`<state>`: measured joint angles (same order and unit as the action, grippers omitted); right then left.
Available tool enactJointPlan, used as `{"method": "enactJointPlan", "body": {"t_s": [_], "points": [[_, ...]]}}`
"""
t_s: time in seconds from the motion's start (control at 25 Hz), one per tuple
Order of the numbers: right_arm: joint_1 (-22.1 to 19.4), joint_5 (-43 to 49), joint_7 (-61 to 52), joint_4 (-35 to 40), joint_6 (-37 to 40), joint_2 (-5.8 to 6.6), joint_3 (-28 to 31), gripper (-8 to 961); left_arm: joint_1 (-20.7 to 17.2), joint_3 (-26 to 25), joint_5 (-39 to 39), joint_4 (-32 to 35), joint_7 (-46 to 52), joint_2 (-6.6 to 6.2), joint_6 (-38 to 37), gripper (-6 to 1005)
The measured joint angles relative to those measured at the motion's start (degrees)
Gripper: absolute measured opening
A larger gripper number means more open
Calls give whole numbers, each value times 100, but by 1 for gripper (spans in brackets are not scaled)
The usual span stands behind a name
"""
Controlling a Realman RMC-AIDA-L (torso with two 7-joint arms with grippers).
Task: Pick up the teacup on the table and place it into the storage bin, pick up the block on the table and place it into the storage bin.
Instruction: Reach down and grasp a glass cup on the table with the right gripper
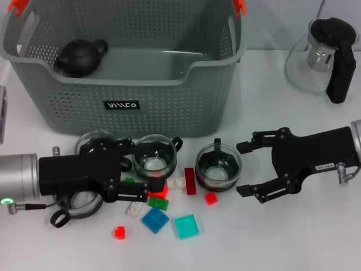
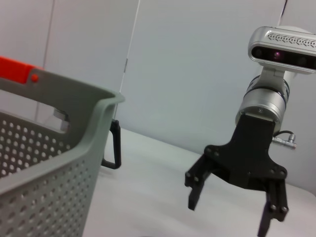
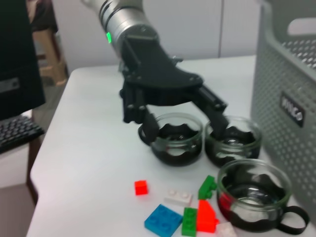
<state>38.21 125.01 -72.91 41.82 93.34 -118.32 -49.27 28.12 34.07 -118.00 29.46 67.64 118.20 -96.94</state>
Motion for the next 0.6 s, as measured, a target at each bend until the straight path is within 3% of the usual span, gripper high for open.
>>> {"method": "enactJointPlan", "body": {"t_s": [0.16,0.6], "points": [[207,143,-325,82,-29,14,-317,926,-7,-91,7,14,1,10,0,933],[910,1278,-1079,208,-141,-161,-441,927,-4,-132,7,34,3,19,0,933]]}}
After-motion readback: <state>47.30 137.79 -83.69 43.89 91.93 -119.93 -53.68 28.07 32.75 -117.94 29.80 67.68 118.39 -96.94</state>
